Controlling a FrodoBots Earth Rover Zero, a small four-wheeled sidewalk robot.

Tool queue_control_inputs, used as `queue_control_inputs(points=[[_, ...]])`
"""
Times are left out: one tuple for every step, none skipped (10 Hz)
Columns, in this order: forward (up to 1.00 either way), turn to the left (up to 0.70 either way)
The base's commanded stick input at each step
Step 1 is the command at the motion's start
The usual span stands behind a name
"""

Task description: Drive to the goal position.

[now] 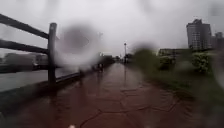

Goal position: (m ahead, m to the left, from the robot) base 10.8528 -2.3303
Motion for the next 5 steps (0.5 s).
queue_control_inputs(points=[[1.0, 0.0], [1.0, 0.0], [1.0, 0.0], [1.0, 0.0], [1.0, 0.0]])
